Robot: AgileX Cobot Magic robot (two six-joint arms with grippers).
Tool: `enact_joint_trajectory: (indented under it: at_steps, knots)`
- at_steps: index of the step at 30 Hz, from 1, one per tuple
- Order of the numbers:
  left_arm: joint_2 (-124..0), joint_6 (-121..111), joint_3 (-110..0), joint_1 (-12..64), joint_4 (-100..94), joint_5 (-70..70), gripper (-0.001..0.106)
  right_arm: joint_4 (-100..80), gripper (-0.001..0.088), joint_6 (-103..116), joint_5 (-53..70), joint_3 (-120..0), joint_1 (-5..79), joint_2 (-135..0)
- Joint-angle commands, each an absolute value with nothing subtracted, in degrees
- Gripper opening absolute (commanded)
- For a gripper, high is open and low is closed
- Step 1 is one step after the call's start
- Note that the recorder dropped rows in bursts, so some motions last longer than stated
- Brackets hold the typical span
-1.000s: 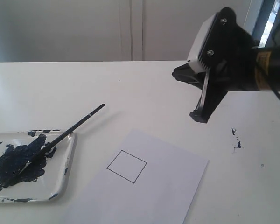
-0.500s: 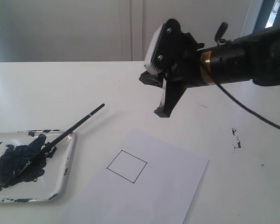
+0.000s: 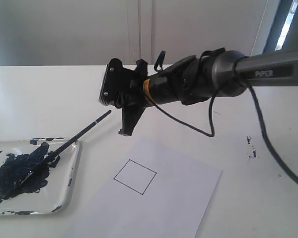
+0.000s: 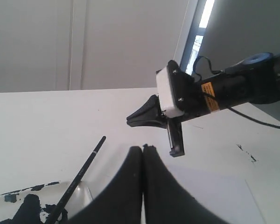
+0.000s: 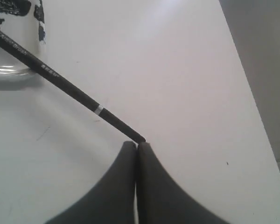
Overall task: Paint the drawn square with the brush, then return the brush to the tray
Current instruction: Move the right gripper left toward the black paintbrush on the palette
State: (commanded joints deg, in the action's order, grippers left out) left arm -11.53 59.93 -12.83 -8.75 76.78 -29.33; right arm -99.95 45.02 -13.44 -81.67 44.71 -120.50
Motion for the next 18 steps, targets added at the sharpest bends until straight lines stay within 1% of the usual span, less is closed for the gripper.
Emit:
enact_joint_trajectory:
  at_steps: [4, 5, 18]
  knots:
    - [-11.53, 59.93, -12.83, -8.75, 76.78, -29.47, 0.0, -99.95, 0.0, 35.67, -2.99, -81.83, 48.7, -122.42]
    - [-11.53, 59.93, -12.83, -8.75, 76.78, -29.47, 0.0, -99.95, 0.0, 35.55, -2.34, -81.83, 48.95, -122.42]
    - [-11.53, 59.93, -12.83, -8.75, 76.78, -29.35, 0.0, -99.95, 0.0, 36.21, -2.32, -81.83, 49.25, -122.42]
